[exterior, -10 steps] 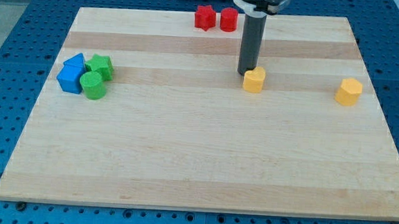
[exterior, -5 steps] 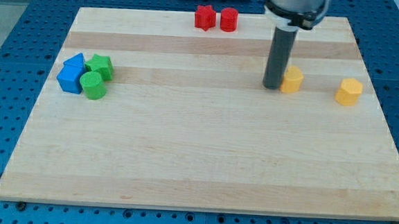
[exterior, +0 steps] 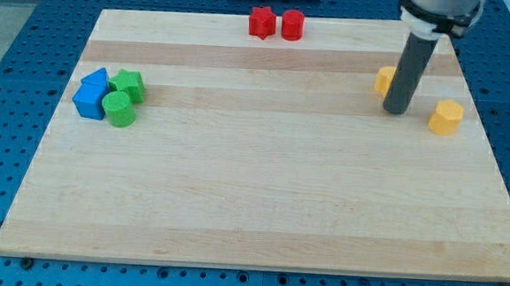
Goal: Move the yellow heart above the yellow hexagon
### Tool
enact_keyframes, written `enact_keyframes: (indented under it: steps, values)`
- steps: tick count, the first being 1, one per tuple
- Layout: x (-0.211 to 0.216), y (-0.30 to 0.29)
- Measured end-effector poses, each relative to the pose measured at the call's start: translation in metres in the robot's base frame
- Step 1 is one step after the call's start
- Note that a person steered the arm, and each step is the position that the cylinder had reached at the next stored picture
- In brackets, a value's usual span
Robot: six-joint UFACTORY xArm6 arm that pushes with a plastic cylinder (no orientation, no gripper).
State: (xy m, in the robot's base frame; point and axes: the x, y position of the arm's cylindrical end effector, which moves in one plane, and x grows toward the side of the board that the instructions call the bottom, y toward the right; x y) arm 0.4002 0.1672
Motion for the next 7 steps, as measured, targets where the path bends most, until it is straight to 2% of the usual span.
enact_keyframes:
  steps: [1,2,3,4,5,6,7]
  values:
    - [0.002,-0.059]
    - [-0.037,-0.084]
    - [-0.050,-0.067]
    - [-0.050,-0.013]
    - [-0.051,0.012]
    - [-0.060,-0.015]
    - [-0.097,-0.022]
